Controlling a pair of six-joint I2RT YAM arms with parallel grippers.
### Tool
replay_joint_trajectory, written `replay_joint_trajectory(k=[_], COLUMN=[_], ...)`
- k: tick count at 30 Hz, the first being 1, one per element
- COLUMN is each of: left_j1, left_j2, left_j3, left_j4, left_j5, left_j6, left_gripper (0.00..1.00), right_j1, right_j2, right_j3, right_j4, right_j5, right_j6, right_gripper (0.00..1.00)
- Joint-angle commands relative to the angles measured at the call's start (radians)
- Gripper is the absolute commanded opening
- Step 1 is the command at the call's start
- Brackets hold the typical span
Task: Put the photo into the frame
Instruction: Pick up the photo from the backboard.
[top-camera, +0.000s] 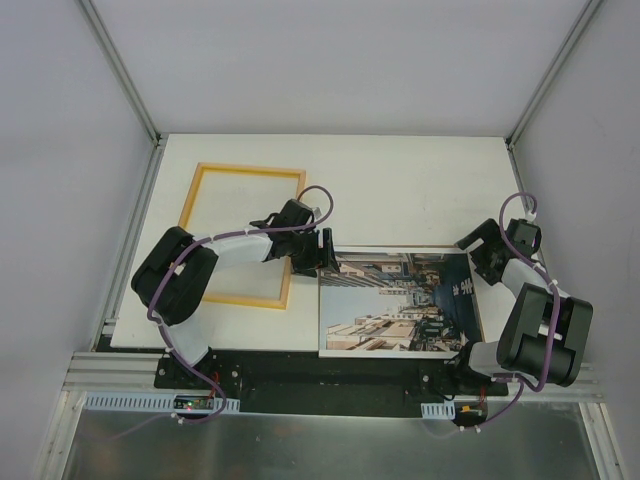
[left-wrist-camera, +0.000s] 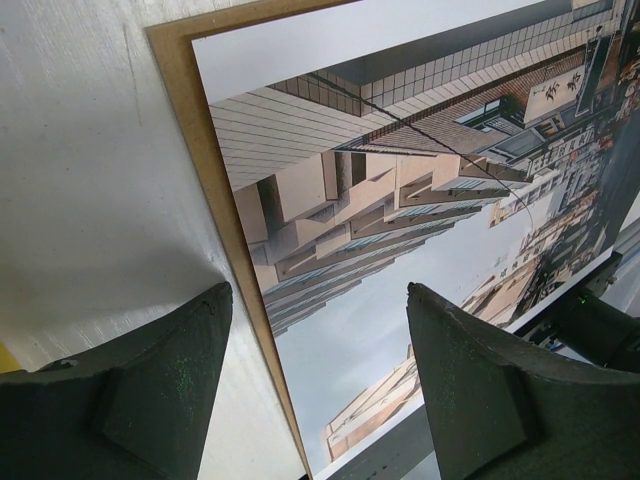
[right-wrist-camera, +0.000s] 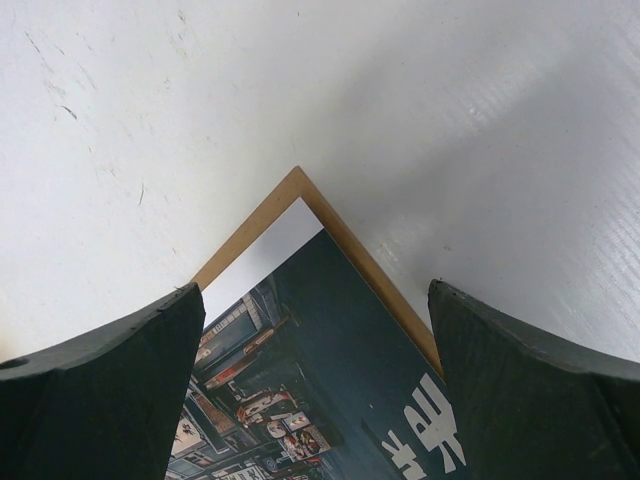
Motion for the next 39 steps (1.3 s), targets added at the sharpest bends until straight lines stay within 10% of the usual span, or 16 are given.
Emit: replay_joint_trajectory(k=[1, 39], left_j1=[-0.006, -0.022], left_j2=[-0.027, 0.011], left_j3=[0.003, 0.039], left_j4=[-0.017, -0.003], left_j5=[-0.001, 0.025], left_j6=[0.014, 0.011], left_gripper=[0.7, 0.69], right_j1=[0.008, 0.015], right_j2=[0.028, 0.033], right_j3=[-0.022, -0.019], right_j4=[-0.038, -0.036], right_j5=[-0.004, -0.004], right_j6=[0.001, 0.0], right_gripper=[0.96, 0.96])
